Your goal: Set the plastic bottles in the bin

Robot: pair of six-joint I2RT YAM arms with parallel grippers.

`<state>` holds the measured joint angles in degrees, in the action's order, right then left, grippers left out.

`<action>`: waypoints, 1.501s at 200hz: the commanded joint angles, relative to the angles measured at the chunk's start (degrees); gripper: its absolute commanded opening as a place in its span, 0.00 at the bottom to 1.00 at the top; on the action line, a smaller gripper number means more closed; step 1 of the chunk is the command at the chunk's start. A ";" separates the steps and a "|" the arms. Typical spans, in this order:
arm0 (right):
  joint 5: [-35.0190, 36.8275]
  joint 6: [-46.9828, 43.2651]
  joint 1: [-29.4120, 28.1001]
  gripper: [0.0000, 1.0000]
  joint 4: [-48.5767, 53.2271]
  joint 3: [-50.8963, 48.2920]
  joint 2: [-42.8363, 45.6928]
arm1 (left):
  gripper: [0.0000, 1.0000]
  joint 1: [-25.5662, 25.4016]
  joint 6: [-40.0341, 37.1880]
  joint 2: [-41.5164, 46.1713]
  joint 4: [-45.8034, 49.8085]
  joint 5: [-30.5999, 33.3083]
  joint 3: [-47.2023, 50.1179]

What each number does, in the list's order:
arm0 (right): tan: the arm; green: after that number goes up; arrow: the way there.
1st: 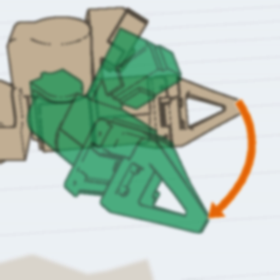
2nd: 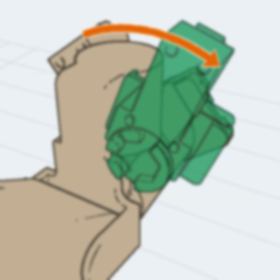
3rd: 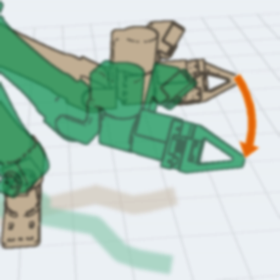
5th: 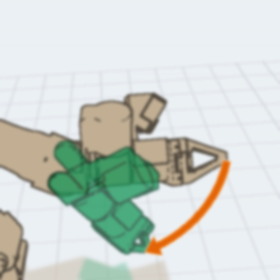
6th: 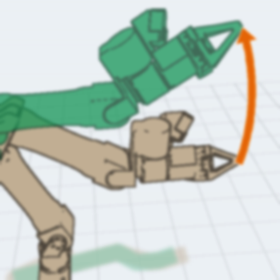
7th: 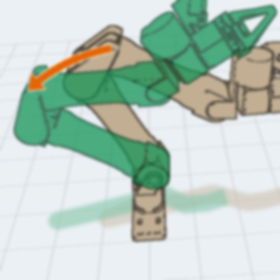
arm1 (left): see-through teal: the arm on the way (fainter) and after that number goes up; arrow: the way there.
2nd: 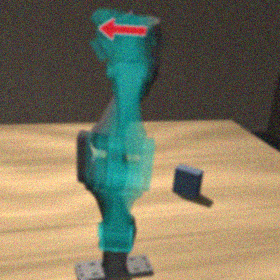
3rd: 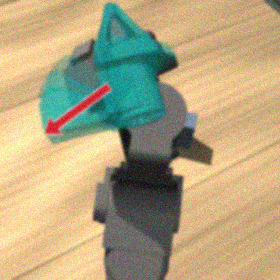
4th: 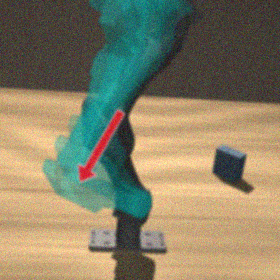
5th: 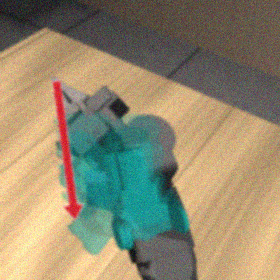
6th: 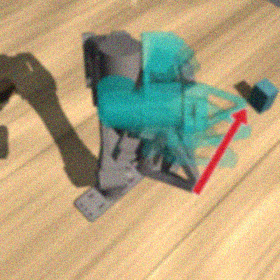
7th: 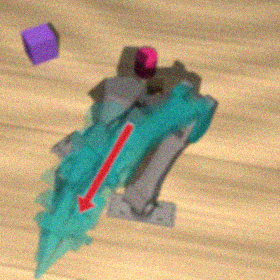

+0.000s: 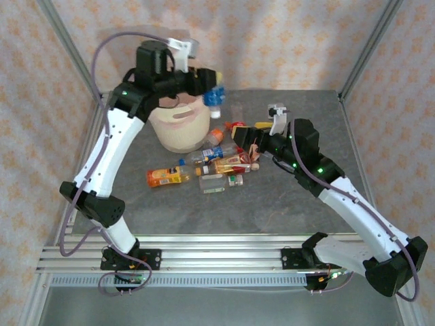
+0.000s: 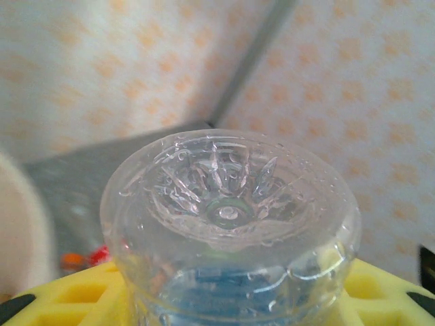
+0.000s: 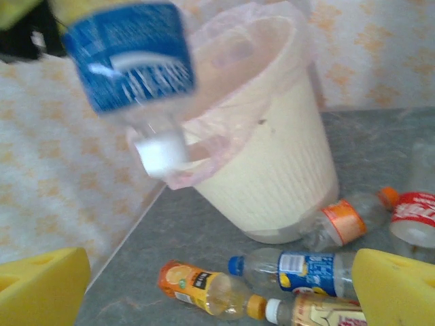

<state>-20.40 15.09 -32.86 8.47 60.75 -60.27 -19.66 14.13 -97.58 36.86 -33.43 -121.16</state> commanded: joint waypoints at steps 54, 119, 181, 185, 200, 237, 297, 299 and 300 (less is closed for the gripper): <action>11.69 4.38 -0.39 0.99 9.20 2.08 -1.40 | 0.36 8.15 -15.04 -5.36 4.46 22.31 -12.10; 19.03 7.86 -0.46 0.99 15.18 3.49 -3.98 | 0.38 8.59 -29.78 -14.41 9.07 32.34 -17.50; 23.60 10.84 -0.42 0.99 16.76 2.62 -3.76 | 0.38 8.61 -36.64 -20.61 11.19 38.49 -18.76; 23.73 10.95 -0.43 0.99 16.76 2.62 -3.71 | 0.38 8.63 -36.89 -20.95 11.30 38.55 -18.76; 24.56 11.51 -0.37 0.99 16.76 2.47 -3.63 | 0.39 8.59 -37.33 -22.15 12.03 38.68 -18.76; 25.27 12.39 -0.36 0.99 18.03 2.91 -3.97 | 0.45 8.59 -37.83 -24.26 12.60 41.20 -18.58; 36.83 22.35 -0.36 0.99 29.77 5.55 -4.66 | 0.50 8.59 -39.52 -26.17 14.05 46.01 -17.21; 37.08 22.70 -0.32 0.99 30.18 5.59 -4.67 | 0.51 8.59 -39.53 -26.17 14.03 46.00 -17.08; 37.13 22.79 -0.29 0.99 30.32 5.64 -4.68 | 0.51 8.63 -39.53 -26.17 14.03 46.09 -17.04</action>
<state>9.61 31.97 -32.86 31.46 63.70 -64.75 -11.14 -23.70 -123.83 49.34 8.93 -137.86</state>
